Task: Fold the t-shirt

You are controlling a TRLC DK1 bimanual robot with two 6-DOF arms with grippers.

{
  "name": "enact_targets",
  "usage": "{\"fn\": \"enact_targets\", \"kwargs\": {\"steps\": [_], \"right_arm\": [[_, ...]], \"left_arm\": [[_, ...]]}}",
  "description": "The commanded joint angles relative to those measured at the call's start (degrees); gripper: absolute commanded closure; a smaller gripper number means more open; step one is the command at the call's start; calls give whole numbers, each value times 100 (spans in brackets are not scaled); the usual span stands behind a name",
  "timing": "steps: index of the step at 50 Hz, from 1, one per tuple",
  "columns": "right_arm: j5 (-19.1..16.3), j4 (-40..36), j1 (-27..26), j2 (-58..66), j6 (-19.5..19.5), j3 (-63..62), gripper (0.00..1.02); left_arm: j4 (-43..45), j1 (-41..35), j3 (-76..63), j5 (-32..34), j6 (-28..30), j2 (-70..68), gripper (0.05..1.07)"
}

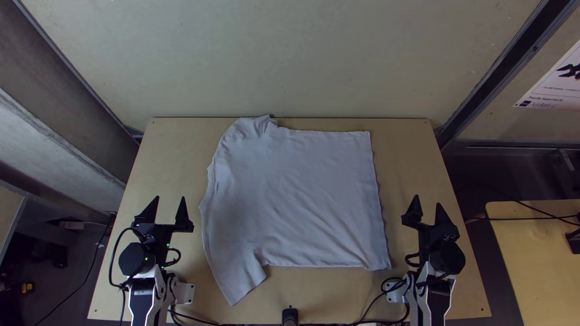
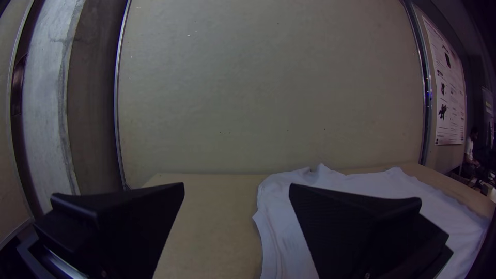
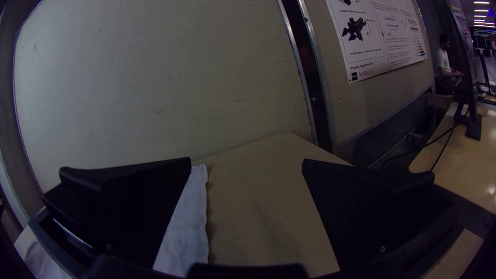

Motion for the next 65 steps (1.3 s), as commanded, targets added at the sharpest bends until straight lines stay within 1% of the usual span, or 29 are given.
{"fn": "enact_targets", "kwargs": {"steps": [1,43,47,49,55,61,65], "right_arm": [[34,-26,-35,-21,107,-88,4],[26,-26,-35,-21,107,-88,4],[26,-26,79,-21,115,-88,4],[34,-26,106,-21,89,-88,4],[34,-26,-88,-21,-245,-88,4],[34,-26,-44,-21,-184,-88,4],[34,-8,-26,-30,36,-88,4]], "left_arm": [[-147,21,-235,16,-71,-40,10],[-147,21,-235,8,-71,-40,10],[-147,21,-244,16,-71,-40,10],[-147,13,-244,16,-89,-40,10],[-165,-14,-235,-19,-124,-40,10],[-218,-67,-235,-168,-133,-40,10],[-227,92,-235,-274,-36,-49,10]]}}
